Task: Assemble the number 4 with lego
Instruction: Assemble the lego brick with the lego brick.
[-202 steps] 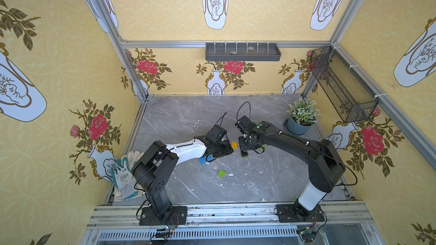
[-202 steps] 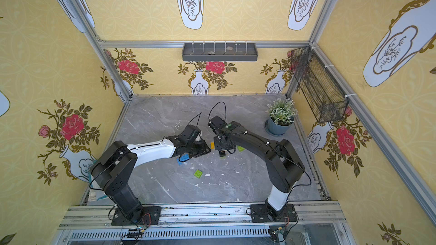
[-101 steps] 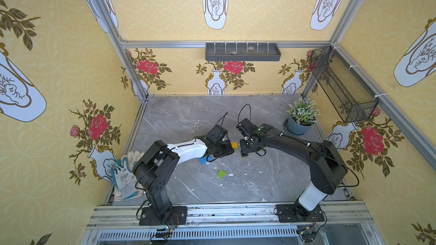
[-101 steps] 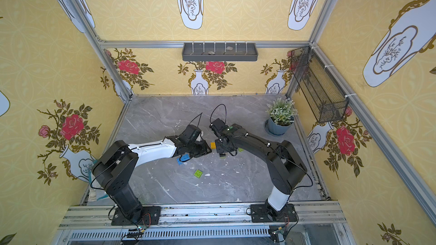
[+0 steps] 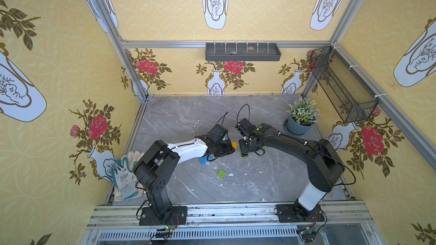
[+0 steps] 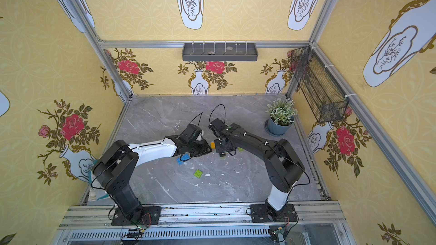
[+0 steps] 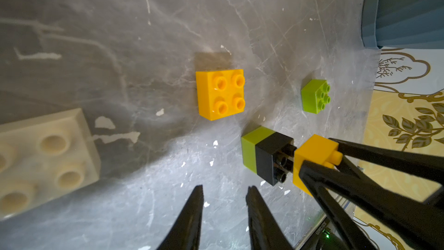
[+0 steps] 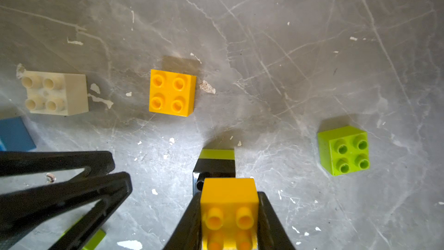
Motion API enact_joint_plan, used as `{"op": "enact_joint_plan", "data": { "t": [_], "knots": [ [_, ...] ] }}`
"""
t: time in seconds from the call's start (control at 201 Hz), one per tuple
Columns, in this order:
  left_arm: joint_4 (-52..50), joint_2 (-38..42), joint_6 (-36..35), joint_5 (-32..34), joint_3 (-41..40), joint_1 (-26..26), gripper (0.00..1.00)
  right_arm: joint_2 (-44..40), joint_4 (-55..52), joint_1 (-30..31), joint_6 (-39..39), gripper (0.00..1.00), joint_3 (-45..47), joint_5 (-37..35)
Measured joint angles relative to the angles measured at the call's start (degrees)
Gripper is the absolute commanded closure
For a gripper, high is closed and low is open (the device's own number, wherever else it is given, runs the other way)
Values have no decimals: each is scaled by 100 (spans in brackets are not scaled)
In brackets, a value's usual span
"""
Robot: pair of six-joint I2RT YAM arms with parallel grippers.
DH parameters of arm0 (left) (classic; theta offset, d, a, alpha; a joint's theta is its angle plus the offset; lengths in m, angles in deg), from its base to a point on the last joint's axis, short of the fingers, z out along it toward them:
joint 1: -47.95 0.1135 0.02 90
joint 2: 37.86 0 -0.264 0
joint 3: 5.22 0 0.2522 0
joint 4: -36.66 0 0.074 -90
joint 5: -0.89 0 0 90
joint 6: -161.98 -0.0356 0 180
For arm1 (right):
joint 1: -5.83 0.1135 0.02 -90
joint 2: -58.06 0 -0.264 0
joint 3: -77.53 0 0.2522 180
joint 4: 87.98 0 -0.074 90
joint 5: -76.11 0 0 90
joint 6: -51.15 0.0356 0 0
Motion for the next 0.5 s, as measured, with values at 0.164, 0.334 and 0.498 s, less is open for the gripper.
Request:
{"op": "enact_joint_plan", "data": {
  "t": [0.164,0.334,0.498],
  "knots": [
    [-7,-37,0,-2,26,0,66,9,-90,-7,4,74,-22,-2],
    [-17,-50,-2,-2,55,0,66,81,-160,-15,68,74,-33,-15],
    [-42,-79,-2,-4,76,0,66,105,-149,-22,90,74,-20,-15]
  ]
}}
